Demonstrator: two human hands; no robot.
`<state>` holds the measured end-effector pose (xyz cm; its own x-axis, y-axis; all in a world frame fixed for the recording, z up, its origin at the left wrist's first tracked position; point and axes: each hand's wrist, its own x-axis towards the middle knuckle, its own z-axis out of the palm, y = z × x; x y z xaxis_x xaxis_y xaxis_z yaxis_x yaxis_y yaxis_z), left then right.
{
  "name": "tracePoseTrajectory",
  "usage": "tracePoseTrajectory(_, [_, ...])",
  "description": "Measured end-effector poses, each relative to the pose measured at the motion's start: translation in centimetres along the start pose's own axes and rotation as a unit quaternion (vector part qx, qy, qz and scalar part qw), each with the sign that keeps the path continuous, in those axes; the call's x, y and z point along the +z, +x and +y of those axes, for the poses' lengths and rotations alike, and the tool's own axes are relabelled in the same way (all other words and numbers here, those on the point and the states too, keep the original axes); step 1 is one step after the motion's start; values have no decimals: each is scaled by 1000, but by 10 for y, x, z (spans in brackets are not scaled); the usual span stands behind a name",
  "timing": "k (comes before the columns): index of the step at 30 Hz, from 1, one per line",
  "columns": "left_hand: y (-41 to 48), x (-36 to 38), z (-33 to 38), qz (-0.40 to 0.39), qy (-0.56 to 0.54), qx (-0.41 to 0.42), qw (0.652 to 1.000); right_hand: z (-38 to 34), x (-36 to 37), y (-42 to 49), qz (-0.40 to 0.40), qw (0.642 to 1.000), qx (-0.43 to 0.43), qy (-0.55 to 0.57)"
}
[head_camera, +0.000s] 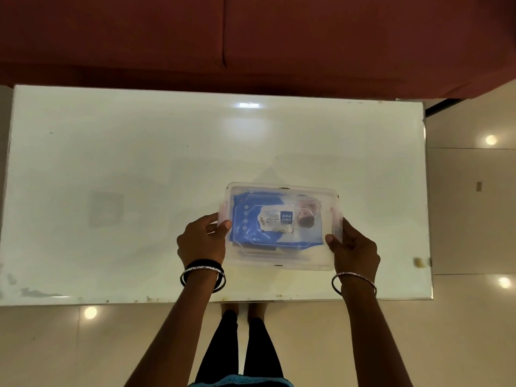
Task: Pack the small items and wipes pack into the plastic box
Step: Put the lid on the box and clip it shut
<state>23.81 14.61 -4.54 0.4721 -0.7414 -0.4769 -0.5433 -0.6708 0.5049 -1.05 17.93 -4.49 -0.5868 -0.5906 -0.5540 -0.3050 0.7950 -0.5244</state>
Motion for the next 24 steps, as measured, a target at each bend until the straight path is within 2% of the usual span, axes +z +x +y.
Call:
tracePoseTrajectory(4, [8, -1, -5, -45, -55, -32, 997, 0, 2, 4, 1, 1000, 19, 3])
tracePoseTrajectory(7, [14, 1, -12, -98, -124, -85, 984, 2, -1, 11, -8, 999, 39, 26])
tracePoseTrajectory(10, [17, 3, -18, -142, -146, -116, 972, 4, -3, 15, -24, 997, 55, 40])
tracePoseTrajectory(12, [19, 3, -20, -184, -193, -163, 950, 5, -4, 17, -32, 996, 67, 43])
tracePoseTrajectory(14, [22, 2, -22, -243, -256, -210, 912, 6, -6, 20, -45, 994, 80, 56])
tracePoseTrajectory(17, [25, -2, -21, -304, -275, -188, 893, 10, -11, 27, -90, 988, 94, 81])
tracePoseTrajectory(21, [28, -2, -21, -252, -269, -158, 916, 13, -14, 29, -111, 988, 79, 72])
tracePoseTrajectory(24, [27, 4, -19, -197, -235, -143, 941, 9, -6, 20, -83, 996, 0, 8])
